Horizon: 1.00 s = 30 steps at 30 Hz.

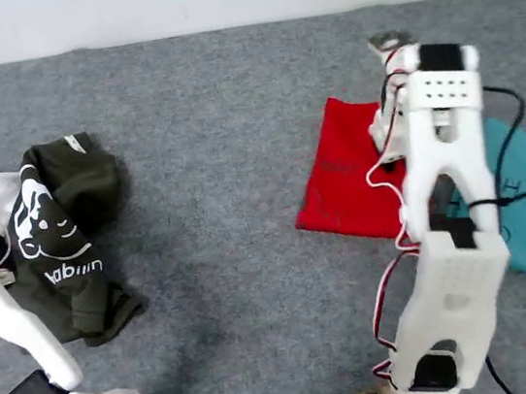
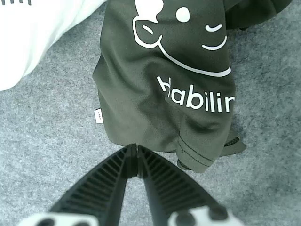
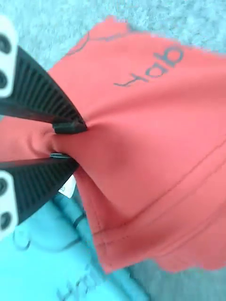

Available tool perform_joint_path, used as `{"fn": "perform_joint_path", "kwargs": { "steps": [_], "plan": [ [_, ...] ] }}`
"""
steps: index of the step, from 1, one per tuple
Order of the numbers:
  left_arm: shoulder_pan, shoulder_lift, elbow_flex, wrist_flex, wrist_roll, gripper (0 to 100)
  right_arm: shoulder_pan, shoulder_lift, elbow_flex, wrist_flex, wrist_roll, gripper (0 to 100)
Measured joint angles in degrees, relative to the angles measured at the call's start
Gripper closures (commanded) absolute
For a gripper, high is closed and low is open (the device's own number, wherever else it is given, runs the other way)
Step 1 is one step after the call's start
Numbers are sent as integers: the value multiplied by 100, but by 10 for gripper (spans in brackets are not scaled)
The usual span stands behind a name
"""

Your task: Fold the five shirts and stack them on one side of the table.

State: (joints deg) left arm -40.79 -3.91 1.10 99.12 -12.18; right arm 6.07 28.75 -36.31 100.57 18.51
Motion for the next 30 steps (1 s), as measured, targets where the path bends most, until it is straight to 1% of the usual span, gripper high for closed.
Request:
{"fn": "perform_joint_path", "kwargs": {
  "steps": [7,13,18,25,30],
  "plan": [
    [0,0,0,0,0,995,712,-1002,9,0,782,988],
    [0,0,0,0,0,995,1451,-1451,9,0,976,988],
    [62,0,0,0,0,995,1996,-1468,9,0,1196,988],
    [422,0,0,0,0,995,2435,-1468,9,0,1714,988],
    [536,0,0,0,0,995,2892,-958,9,0,2066,988]
  ]
}}
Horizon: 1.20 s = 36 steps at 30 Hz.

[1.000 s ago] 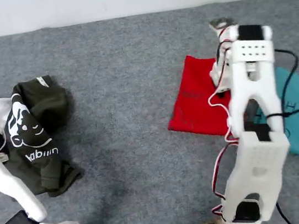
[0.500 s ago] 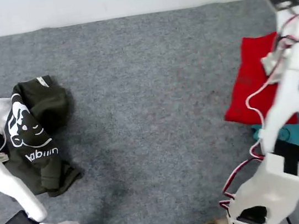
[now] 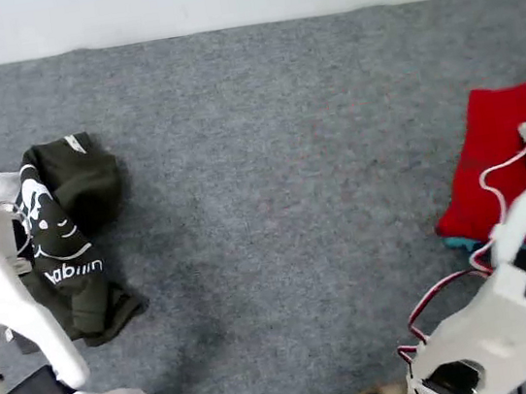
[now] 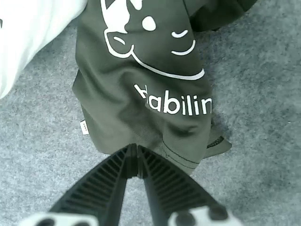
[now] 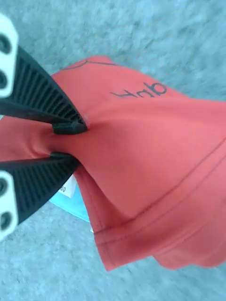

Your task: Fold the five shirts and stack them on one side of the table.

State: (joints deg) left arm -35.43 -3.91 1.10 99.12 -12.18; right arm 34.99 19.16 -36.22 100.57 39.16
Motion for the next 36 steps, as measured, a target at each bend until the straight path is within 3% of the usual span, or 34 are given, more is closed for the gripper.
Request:
{"fn": "perform_joint_path", "kwargs": {
  "steps": [4,9,12,17,21,23,30,36],
  "plan": [
    [0,0,0,0,0,995,396,325,0,-62,158,979],
    [0,0,0,0,0,995,721,457,0,-105,158,786],
    [0,0,0,0,0,995,721,457,-18,-62,0,749],
    [0,0,0,0,0,995,633,404,-396,-9,-598,791],
    [0,0,0,0,0,995,316,246,-448,0,-659,998],
    [0,0,0,0,0,995,158,246,-448,0,-659,961],
    [0,0,0,0,0,995,-158,1204,-457,-53,-730,990],
    [0,0,0,0,0,995,-255,2268,-457,-765,-1292,990]
  ]
}}
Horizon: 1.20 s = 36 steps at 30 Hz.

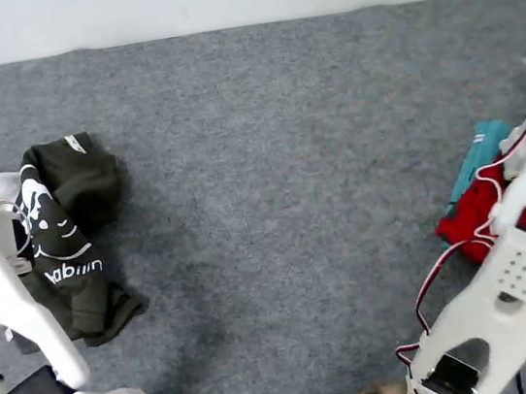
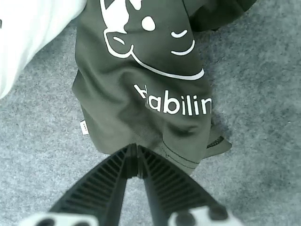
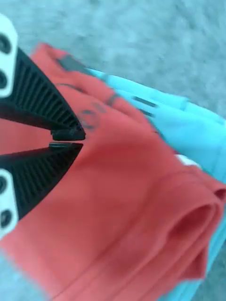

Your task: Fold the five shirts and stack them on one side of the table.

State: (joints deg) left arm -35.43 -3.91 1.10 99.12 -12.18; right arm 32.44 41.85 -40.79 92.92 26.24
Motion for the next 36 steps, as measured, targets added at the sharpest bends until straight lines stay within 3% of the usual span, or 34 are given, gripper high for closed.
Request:
{"fn": "perform_joint_path", "kwargs": {
  "steps": [8,16,23,29,36],
  "plan": [
    [0,0,0,0,0,995,-527,457,-273,220,-123,990],
    [114,0,0,0,9,995,-598,-765,-580,756,-624,990],
    [105,0,0,0,9,969,-879,-2321,1292,756,-677,990],
    [105,-9,431,0,9,744,-879,-3815,3262,756,-677,990],
    [431,123,1468,-62,-501,743,-897,-5064,5213,756,-677,990]
  ]
}}
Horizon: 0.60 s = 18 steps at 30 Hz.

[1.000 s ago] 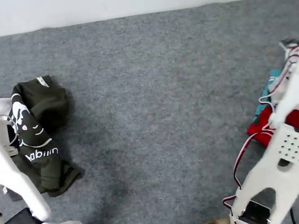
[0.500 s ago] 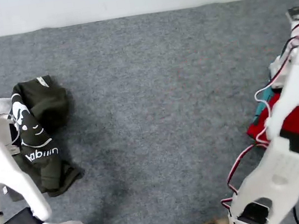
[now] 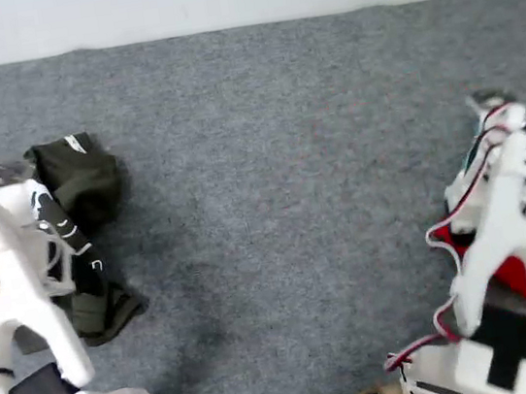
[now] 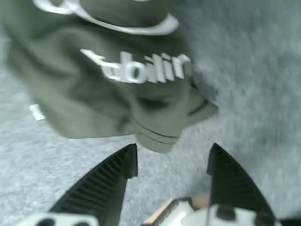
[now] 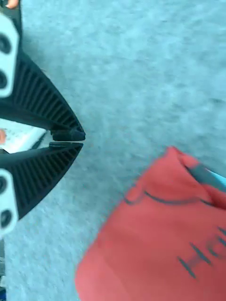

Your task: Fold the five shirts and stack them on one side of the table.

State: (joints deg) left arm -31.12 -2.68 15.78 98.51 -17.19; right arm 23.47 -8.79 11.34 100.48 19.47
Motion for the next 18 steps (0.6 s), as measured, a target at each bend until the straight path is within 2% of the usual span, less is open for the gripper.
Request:
{"fn": "perform_joint_path", "kwargs": {
  "steps": [6,9,11,18],
  "plan": [
    [220,1099,334,-1116,70,761,0,-730,738,0,0,990],
    [229,1837,316,-1407,88,880,0,-1055,1046,0,0,990],
    [237,2110,132,-1424,185,998,0,-1275,1257,0,0,990],
    [580,2286,-668,-774,352,996,0,-1996,1987,0,0,990]
  ]
}}
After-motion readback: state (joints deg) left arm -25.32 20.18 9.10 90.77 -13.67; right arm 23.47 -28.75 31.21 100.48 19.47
